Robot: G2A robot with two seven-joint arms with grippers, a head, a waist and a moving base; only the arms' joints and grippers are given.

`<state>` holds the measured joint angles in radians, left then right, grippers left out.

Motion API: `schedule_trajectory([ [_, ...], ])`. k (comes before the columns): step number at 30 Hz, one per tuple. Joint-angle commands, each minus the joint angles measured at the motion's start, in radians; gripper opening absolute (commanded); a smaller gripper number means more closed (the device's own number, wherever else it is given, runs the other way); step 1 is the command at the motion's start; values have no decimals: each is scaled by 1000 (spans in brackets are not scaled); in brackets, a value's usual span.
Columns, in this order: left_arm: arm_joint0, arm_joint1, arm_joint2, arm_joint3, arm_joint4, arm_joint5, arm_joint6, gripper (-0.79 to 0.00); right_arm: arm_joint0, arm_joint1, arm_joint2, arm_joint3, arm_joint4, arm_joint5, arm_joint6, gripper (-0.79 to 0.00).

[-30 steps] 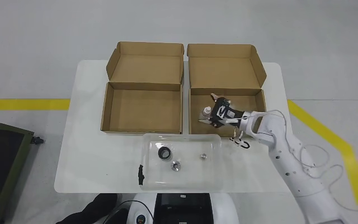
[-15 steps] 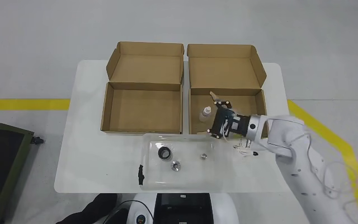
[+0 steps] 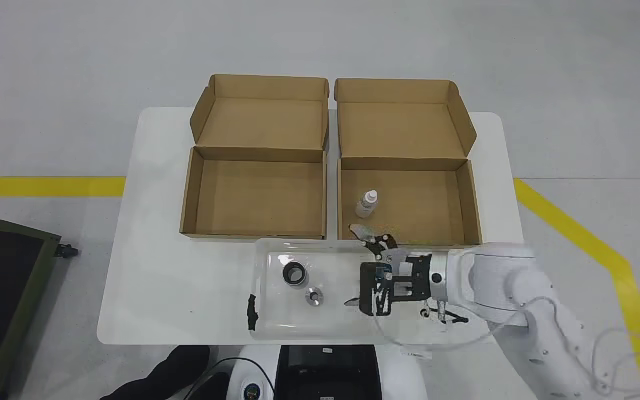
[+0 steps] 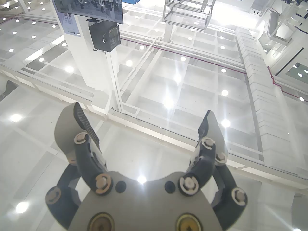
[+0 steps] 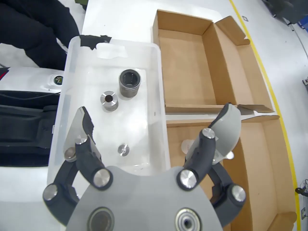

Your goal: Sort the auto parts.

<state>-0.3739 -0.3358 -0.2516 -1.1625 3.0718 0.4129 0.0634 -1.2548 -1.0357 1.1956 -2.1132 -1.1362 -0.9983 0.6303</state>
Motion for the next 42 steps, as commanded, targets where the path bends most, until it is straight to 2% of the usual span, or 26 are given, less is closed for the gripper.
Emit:
schedule_trajectory([
  [1, 0, 0, 0, 0, 0, 0, 0, 0, -5, 3, -20, -2, 5, -9, 43, 0],
  [8, 0, 0, 0, 0, 0, 0, 0, 0, -1, 15, -76, -19, -47, 2, 193, 0],
  [18, 0, 0, 0, 0, 0, 0, 0, 0, 29, 44, -171, 11, -139, 47, 238, 0],
  [27, 0, 0, 0, 0, 0, 0, 0, 0, 72, 67, -240, 51, -138, 79, 271, 0],
  [30, 0, 0, 0, 0, 0, 0, 0, 0, 91, 72, -259, 63, -138, 89, 280, -86],
  [33, 0, 0, 0, 0, 0, 0, 0, 0, 114, 76, -279, 74, -142, 97, 288, -95],
  [39, 0, 0, 0, 0, 0, 0, 0, 0, 158, 77, -325, 100, -152, 114, 305, -185],
  [42, 0, 0, 0, 0, 0, 0, 0, 0, 176, 77, -343, 114, -150, 123, 315, -265],
])
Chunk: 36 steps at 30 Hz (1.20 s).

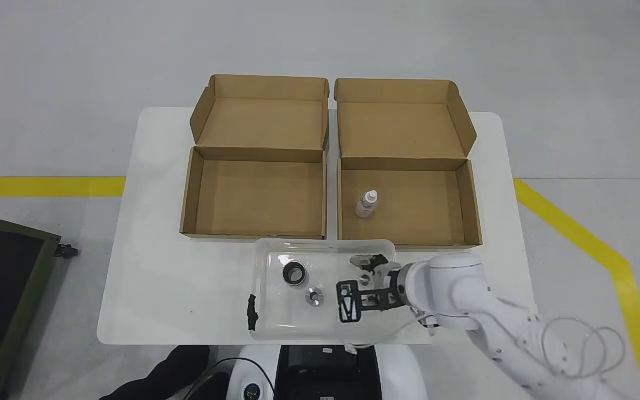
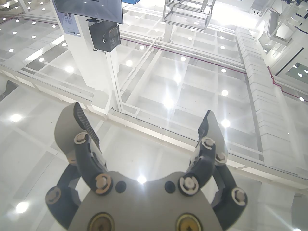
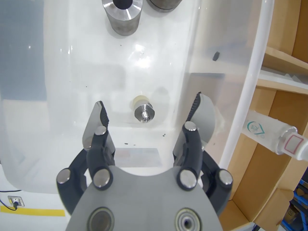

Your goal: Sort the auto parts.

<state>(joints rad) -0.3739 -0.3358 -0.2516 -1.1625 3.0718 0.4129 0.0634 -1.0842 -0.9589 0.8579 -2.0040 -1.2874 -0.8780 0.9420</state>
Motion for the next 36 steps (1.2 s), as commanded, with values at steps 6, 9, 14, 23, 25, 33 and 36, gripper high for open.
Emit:
schedule_trajectory([
  [6, 0, 0, 0, 0, 0, 0, 0, 0, 37, -4, -42, 37, 9, 12, 12, -391],
  [9, 0, 0, 0, 0, 0, 0, 0, 0, 51, -6, -61, 48, 4, 20, 20, -406],
  [14, 0, 0, 0, 0, 0, 0, 0, 0, 72, -7, -88, 66, 2, 29, 29, -428],
  [23, 0, 0, 0, 0, 0, 0, 0, 0, 100, -4, -123, 74, 28, 43, 43, -779],
  [25, 0, 0, 0, 0, 0, 0, 0, 0, 105, -1, -125, 65, 43, 47, 47, -785],
  [33, 0, 0, 0, 0, 0, 0, 0, 0, 118, 8, -88, -13, 100, 57, 27, -785],
  [36, 0, 0, 0, 0, 0, 0, 0, 0, 104, 11, -64, -33, 125, 65, -46, -785],
])
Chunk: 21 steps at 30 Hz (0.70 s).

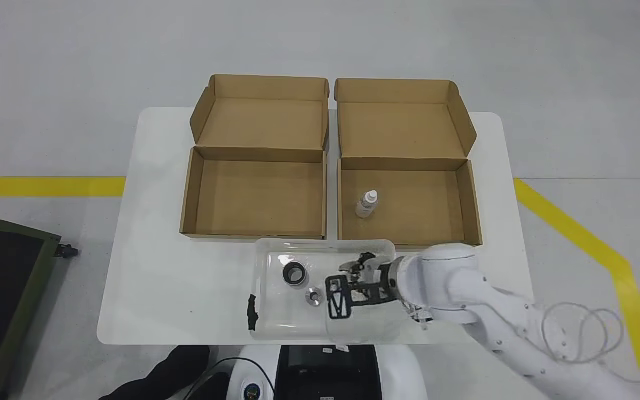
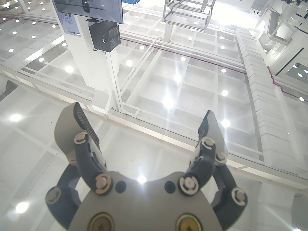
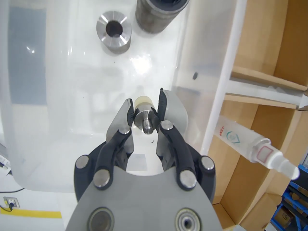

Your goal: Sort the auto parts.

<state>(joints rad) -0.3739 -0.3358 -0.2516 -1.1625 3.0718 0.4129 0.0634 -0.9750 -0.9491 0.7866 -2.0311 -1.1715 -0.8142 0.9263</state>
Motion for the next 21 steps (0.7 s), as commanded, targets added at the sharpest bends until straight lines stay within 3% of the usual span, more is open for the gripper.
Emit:
schedule_trajectory([
  [1, 0, 0, 0, 0, 0, 0, 0, 0, -10, 2, 18, -8, 13, 5, -57, -785],
  [6, 0, 0, 0, 0, 0, 0, 0, 0, -39, 7, 65, -38, -13, 43, -181, -785],
  [18, 0, 0, 0, 0, 0, 0, 0, 0, -134, 4, 173, -6, 0, 162, -685, -785],
  [21, 0, 0, 0, 0, 0, 0, 0, 0, -137, 2, 193, -5, -19, 176, -744, -785],
])
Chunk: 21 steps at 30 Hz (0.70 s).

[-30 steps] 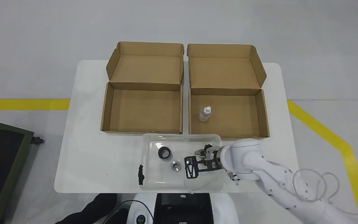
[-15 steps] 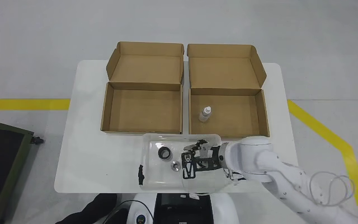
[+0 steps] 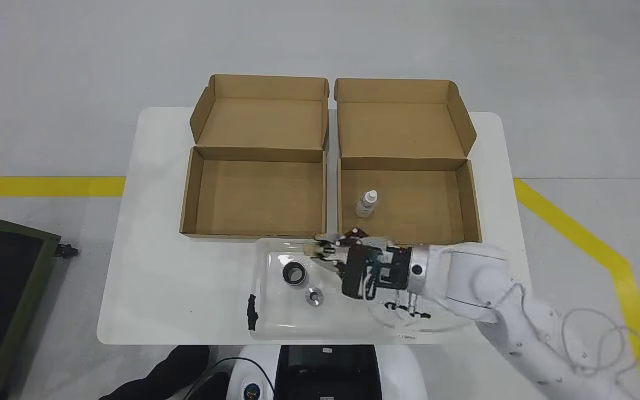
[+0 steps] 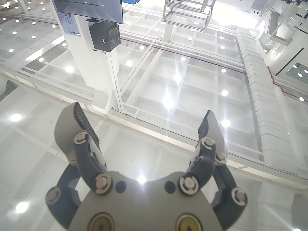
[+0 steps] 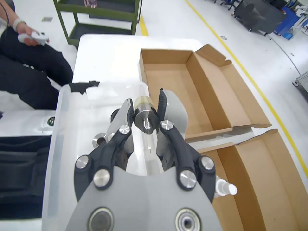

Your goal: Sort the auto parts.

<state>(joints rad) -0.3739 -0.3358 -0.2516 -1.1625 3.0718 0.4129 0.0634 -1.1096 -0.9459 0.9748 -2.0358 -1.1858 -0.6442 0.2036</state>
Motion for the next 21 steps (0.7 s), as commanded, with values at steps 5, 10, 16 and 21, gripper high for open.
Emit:
schedule_trajectory([
  [5, 0, 0, 0, 0, 0, 0, 0, 0, 7, -8, 38, -3, 6, 37, -133, -785],
  [10, 0, 0, 0, 0, 0, 0, 0, 0, 39, -16, 68, -5, 29, 54, -208, -785],
  [16, 0, 0, 0, 0, 0, 0, 0, 0, 82, -25, 105, -22, 4, 86, -269, -785],
  [21, 0, 0, 0, 0, 0, 0, 0, 0, 89, -33, 122, -13, -7, 121, -332, -785],
])
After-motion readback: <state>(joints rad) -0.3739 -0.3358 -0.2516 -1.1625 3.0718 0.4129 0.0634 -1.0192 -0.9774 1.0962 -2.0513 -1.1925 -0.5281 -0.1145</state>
